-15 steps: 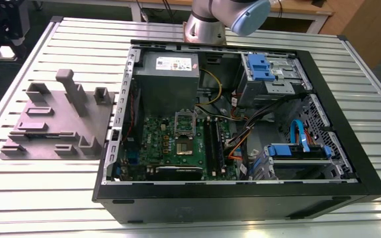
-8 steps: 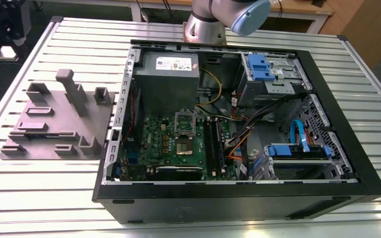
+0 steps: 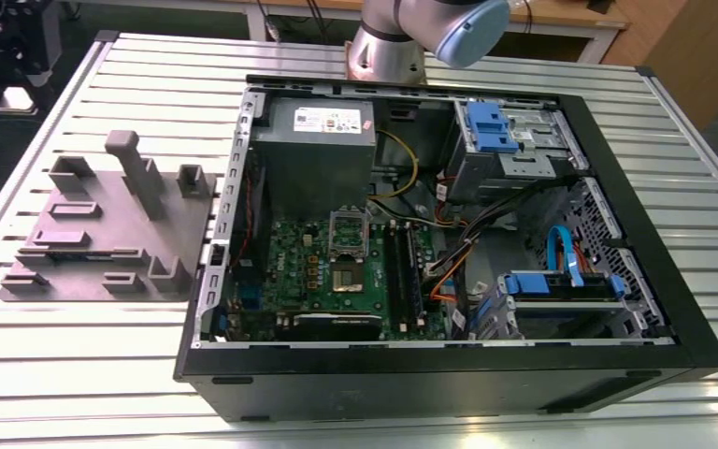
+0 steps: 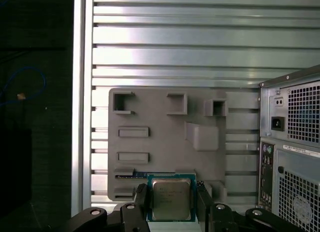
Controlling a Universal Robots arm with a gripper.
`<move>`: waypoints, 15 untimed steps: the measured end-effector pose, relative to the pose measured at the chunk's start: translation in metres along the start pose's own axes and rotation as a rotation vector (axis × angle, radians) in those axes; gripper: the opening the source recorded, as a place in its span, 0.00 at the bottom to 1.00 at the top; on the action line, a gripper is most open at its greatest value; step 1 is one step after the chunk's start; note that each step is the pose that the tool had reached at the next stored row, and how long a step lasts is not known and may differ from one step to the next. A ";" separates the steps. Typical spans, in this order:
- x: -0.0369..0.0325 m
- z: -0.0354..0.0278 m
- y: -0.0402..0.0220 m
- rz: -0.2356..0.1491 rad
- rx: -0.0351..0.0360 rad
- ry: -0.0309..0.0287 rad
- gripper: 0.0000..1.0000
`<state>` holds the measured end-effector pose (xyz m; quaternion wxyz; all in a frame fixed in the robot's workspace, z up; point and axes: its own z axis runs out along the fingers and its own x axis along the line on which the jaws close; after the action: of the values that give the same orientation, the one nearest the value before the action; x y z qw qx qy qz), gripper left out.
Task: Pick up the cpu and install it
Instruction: 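Pick up the cpu and move it towards the insertion slot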
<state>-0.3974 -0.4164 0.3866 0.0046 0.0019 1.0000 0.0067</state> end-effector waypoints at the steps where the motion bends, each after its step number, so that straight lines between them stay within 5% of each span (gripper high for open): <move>1: -0.0002 0.0000 0.0000 0.000 0.0000 -0.0001 0.47; 15: -0.0050 0.0001 -0.0001 0.000 -0.0001 -0.0001 0.47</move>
<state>-0.3923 -0.4165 0.3866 0.0046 0.0019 1.0000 0.0067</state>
